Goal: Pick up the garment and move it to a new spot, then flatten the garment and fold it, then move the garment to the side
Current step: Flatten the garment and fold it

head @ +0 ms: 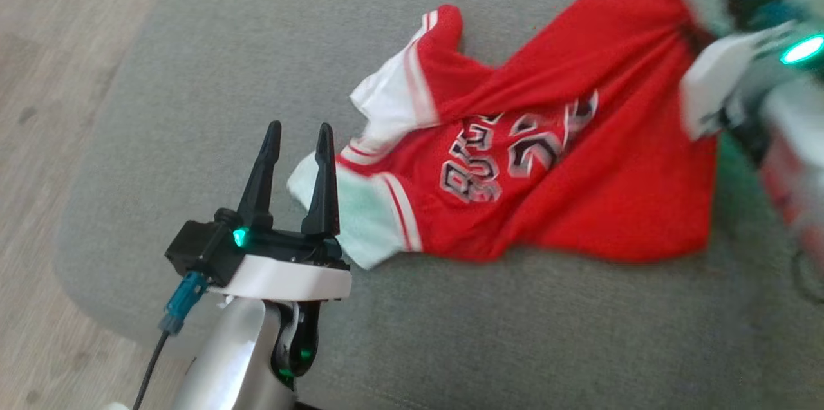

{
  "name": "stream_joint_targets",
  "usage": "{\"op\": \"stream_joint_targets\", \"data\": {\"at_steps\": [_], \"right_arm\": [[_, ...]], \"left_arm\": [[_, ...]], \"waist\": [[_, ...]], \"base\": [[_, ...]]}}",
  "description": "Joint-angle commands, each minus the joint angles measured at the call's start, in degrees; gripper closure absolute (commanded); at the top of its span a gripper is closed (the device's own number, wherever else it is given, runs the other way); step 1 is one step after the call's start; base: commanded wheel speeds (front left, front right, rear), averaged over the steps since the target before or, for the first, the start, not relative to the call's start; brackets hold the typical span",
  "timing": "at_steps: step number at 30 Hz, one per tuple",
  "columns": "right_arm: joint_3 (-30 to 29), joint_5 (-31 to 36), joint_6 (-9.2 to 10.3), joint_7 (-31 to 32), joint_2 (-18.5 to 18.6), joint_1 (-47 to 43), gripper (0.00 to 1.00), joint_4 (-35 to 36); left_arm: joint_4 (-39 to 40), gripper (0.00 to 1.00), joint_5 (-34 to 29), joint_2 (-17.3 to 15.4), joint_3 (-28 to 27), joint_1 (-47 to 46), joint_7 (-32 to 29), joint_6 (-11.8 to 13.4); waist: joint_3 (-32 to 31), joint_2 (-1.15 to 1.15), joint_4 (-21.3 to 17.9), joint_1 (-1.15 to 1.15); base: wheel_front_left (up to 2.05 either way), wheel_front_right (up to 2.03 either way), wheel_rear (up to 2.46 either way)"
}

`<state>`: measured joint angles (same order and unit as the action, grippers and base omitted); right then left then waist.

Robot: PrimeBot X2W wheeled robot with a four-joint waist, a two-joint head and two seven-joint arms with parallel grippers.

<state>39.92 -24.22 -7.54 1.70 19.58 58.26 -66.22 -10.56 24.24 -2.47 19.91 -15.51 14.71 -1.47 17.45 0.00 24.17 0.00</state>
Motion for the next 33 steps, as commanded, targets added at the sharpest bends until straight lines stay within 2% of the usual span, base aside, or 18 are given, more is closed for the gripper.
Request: {"op": "stream_joint_targets", "data": {"at_steps": [1, 4, 13, 14, 15, 20, 27, 30, 33], "right_arm": [[-0.94, 0.06, 0.05, -1.7, 1.58, 3.51, 1.0, -0.93], [-2.91, 1.48, 0.05, -3.31, 4.16, 6.48, 1.0, -4.49], [-9.98, 6.37, 0.05, -4.27, 9.69, 9.91, 1.0, -7.6], [-10.83, 6.9, 0.05, -4.4, 9.6, 9.65, 0.44, -7.64], [-11.76, 7.15, 0.05, -4.59, 9.22, 9.26, 0.0, -7.67], [-15.37, 9.06, 0.05, -8.4, 6.71, 8.17, 0.0, -7.71], [-18.5, 9.65, 0.05, -15.73, -0.04, 5.06, 0.0, -6.39], [-19.94, 9.74, 0.05, -16.57, -2.14, 2.19, 0.0, -3.05], [-23.09, 9.95, 0.05, -16.66, -3.53, -2.7, 0.0, 4.95]], "left_arm": [[2.22, 0.0, 0.04, -0.41, -2.28, -2.23, 0.29, 0.18], [2.47, 0.0, -0.2, -0.41, -2.38, -2.52, 0.29, 0.16], [2.96, 0.0, -0.52, -0.41, -3.0, -3.12, 0.29, 0.11], [2.88, 0.0, -0.57, -0.41, -3.14, -3.19, 0.29, 0.07], [2.8, 0.0, -0.64, -0.41, -3.25, -3.25, 0.29, 0.02], [2.51, 0.0, -1.36, -0.41, -4.12, -3.29, 0.29, -0.23], [2.04, 0.0, -2.83, -0.41, -6.32, -1.94, 0.29, -0.7], [1.87, 0.0, -3.17, -0.41, -7.24, -0.93, 0.29, -0.8], [1.75, 0.0, -3.5, -0.41, -7.92, 0.0, 0.29, -0.83]], "waist": [[0.09, 0.0, -1.25, 0.0], [0.37, 0.0, -2.23, 0.0], [1.36, 0.0, -3.95, 0.0], [1.34, 0.0, -4.18, 0.0], [1.24, 0.0, -4.46, 0.0], [-0.3, 0.0, -6.45, 0.0], [-4.65, 0.0, -10.91, 0.0], [-6.58, 0.0, -13.12, 0.0], [-8.16, 0.0, -15.09, 0.0]], "base": [[0.0, 0.0, 0.0], [0.0, 0.0, 0.0], [0.0, 0.0, 0.0], [0.0, 0.0, 0.0], [0.0, 0.0, 0.0], [0.0, 0.0, 0.0], [0.0, 0.0, 0.0], [0.0, 0.0, 0.0], [0.0, 0.0, 0.0]]}}
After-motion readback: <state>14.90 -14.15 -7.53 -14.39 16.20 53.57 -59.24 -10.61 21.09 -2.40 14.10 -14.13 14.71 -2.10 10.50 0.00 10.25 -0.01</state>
